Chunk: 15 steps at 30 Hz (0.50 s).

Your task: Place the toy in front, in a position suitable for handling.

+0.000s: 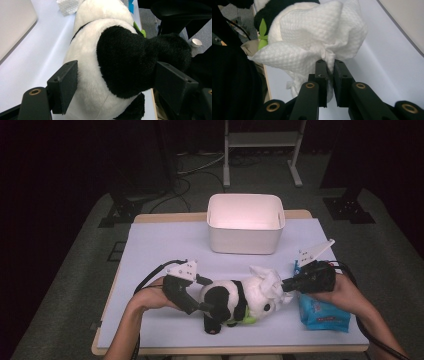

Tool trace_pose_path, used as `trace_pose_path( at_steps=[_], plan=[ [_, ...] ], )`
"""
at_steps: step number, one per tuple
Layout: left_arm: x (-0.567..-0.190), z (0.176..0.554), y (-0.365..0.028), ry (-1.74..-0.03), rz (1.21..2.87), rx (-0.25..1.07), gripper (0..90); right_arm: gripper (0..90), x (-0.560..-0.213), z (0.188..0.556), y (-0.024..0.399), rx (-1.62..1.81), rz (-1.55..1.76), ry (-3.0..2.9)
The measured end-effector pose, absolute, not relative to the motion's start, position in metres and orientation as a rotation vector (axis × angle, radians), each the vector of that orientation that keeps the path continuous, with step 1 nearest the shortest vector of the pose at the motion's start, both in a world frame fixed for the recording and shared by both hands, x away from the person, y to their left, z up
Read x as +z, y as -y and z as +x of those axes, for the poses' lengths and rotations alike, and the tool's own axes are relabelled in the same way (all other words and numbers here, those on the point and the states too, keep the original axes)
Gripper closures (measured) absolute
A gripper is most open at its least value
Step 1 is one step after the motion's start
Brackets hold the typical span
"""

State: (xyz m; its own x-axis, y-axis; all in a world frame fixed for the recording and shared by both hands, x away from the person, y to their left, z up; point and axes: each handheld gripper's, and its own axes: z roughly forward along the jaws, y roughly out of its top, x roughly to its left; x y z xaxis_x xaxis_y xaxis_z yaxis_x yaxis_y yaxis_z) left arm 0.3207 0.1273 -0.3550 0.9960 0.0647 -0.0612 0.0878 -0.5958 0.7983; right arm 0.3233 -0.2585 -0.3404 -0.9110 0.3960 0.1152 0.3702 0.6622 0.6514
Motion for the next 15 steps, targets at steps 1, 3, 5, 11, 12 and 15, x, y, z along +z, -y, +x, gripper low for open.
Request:
trace_pose_path(
  at_steps=[1,3,5,11,12,15],
  plan=[
    [-0.355,0.321,-0.127,-0.107,2.209,-0.033,21.2,81.7,-0.341,0.324,0.26,1.101,0.655,-2.83],
    [-0.355,0.321,-0.127,-0.104,2.212,-0.033,21.3,81.7,-0.341,0.324,0.259,1.115,0.653,-2.829],
    [-0.355,0.321,-0.127,-0.103,2.212,-0.032,21.2,81.7,-0.338,0.324,0.255,1.125,0.634,-2.825],
    [-0.354,0.321,-0.126,-0.103,2.211,-0.029,21.1,81.6,-0.328,0.326,0.223,1.146,0.51,-2.852],
    [-0.354,0.321,-0.125,-0.1,2.213,-0.025,21.1,81.4,-0.327,0.327,0.218,1.144,0.488,-2.857],
    [-0.354,0.321,-0.125,-0.101,2.212,-0.024,21.0,81.5,-0.324,0.328,0.201,1.147,0.442,-2.874]
  ],
)
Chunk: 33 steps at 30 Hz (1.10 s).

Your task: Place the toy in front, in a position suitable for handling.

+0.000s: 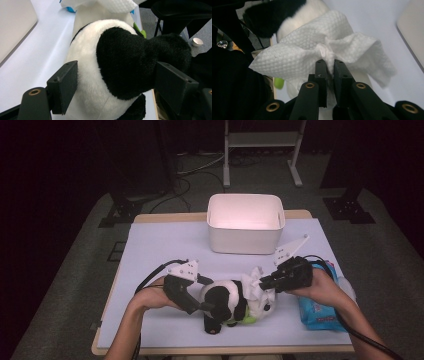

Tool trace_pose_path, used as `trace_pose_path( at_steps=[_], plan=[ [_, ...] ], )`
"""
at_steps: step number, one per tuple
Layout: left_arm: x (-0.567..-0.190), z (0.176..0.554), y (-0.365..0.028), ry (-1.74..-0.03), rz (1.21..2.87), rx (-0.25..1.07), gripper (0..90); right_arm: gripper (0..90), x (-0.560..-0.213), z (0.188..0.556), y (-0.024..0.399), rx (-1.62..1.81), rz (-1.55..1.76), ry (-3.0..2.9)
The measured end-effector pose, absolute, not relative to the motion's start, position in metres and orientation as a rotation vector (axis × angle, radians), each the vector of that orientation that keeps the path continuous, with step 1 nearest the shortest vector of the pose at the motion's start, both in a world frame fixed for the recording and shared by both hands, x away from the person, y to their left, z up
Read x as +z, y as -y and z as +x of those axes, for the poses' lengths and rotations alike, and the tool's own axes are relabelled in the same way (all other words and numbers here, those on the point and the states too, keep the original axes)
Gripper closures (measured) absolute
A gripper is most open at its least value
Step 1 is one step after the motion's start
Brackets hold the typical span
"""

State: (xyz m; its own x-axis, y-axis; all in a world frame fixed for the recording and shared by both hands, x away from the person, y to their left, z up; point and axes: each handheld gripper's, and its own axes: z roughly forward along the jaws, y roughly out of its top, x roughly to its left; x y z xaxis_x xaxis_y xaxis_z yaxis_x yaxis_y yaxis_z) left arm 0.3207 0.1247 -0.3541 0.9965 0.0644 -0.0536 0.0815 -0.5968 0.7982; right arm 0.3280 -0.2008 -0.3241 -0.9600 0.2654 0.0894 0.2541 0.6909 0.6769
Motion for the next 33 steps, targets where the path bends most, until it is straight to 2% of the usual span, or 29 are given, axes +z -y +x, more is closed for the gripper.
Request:
trace_pose_path(
  at_steps=[10,24,33],
  plan=[
    [-0.355,0.321,-0.126,-0.129,2.198,-0.032,19.5,81.5,-0.326,0.334,0.167,1.089,0.372,-2.925],
    [-0.357,0.319,-0.128,-0.138,2.18,-0.058,17.2,81.7,-0.335,0.324,0.188,1.118,0.408,-2.919],
    [-0.375,0.322,-0.117,-0.164,2.222,-0.047,15.6,81.6,-0.336,0.321,0.209,1.145,0.475,-2.897]
  ],
)
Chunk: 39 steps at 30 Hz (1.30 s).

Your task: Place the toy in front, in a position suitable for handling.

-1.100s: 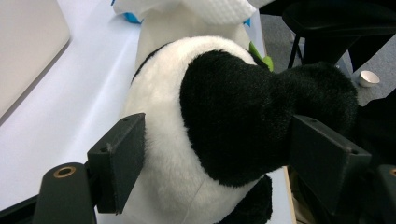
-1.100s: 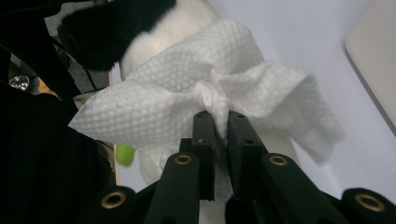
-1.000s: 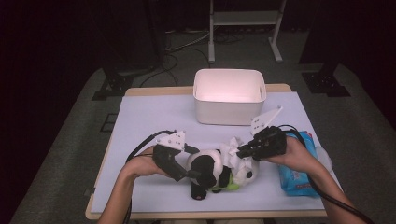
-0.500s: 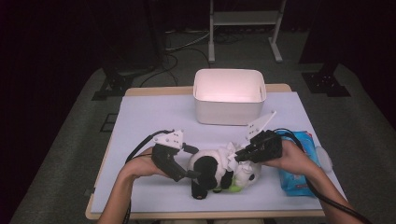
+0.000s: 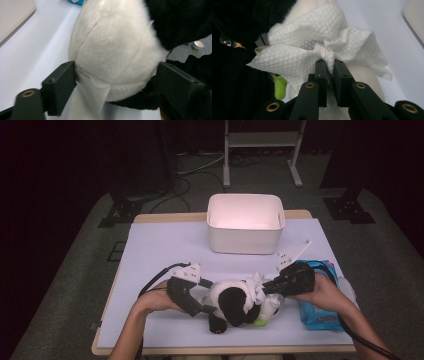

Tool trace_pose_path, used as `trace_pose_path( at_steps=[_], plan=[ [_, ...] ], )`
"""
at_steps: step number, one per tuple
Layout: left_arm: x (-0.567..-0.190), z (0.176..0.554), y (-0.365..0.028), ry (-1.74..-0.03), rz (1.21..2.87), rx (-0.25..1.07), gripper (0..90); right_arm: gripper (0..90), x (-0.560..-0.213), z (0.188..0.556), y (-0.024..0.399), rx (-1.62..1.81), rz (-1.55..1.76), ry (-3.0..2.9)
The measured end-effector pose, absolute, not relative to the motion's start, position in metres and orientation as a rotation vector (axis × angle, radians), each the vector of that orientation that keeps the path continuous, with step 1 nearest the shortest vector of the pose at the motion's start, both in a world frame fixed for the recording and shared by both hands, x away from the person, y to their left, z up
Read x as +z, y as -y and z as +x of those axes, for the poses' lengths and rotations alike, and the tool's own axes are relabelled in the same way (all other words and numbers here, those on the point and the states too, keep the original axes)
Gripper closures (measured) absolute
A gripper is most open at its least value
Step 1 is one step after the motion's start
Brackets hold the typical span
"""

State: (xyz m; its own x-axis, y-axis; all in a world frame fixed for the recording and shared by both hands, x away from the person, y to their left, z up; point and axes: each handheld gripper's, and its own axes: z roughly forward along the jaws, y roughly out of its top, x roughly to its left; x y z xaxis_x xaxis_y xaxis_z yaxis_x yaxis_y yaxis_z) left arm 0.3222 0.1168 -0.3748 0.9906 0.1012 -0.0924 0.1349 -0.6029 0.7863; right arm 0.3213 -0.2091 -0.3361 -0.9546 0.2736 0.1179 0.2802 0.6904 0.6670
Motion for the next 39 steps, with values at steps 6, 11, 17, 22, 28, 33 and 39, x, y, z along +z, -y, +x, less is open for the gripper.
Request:
trace_pose_path(
  at_steps=[6,11,17,22,28,33,39],
  plan=[
    [-0.376,0.323,-0.113,-0.157,2.192,-0.037,26.9,81.9,-0.336,0.319,0.211,-1.22,-0.458,2.839],
    [-0.368,0.322,-0.11,-0.139,2.207,-0.01,28.1,82.3,-0.331,0.32,0.201,-1.265,-0.411,2.796],
    [-0.363,0.323,-0.11,-0.132,2.199,0.003,30.1,82.3,-0.315,0.321,0.187,-1.343,-0.338,2.754],
    [-0.358,0.323,-0.107,-0.123,2.207,0.013,30.3,82.2,-0.302,0.319,0.167,-1.345,-0.268,2.769],
    [-0.356,0.323,-0.105,-0.1,2.213,0.025,30.3,82.1,-0.292,0.319,0.141,-1.322,-0.199,2.792],
    [-0.359,0.323,-0.108,-0.111,2.222,0.032,30.2,82.0,-0.294,0.322,0.138,-1.302,-0.197,2.798],
    [-0.363,0.325,-0.113,-0.128,2.236,0.039,30.1,81.8,-0.297,0.319,0.15,-1.264,-0.222,2.823]
  ],
)
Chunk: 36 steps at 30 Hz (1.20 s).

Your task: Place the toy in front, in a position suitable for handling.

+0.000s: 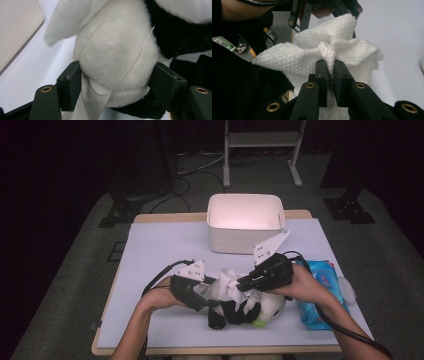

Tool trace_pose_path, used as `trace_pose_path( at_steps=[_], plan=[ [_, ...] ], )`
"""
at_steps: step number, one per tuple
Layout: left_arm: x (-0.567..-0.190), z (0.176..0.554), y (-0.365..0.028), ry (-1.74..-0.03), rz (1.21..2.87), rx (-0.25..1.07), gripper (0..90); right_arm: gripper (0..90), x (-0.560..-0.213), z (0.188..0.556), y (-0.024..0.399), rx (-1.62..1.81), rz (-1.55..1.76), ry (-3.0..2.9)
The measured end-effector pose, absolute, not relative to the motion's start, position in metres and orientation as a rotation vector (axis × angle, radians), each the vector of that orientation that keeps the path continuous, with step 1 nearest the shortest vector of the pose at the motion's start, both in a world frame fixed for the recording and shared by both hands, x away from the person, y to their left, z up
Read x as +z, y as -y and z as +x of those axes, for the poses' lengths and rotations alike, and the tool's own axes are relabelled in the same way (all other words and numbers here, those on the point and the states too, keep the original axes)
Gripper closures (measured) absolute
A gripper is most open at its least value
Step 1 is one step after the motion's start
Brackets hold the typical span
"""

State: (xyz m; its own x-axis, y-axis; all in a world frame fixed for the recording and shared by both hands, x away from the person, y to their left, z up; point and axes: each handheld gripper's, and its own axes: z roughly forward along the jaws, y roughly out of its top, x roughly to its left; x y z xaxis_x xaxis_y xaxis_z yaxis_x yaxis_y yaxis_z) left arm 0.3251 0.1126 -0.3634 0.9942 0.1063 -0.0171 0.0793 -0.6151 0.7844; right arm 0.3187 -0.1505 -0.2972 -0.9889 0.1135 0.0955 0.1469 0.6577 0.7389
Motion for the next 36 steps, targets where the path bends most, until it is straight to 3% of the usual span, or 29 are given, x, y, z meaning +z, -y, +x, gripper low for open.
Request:
trace_pose_path(
  at_steps=[15,20,36],
  plan=[
    [-0.367,0.331,-0.121,-0.192,2.208,-0.016,28.7,81.8,-0.325,0.329,0.21,-1.137,-0.45,2.858],
    [-0.365,0.331,-0.125,-0.231,2.235,-0.019,22.9,81.8,-0.33,0.326,0.203,-1.12,-0.434,2.863],
    [-0.361,0.335,-0.127,-0.284,2.155,-0.171,20.7,81.8,-0.333,0.318,0.184,-1.082,-0.391,2.894]
  ],
)
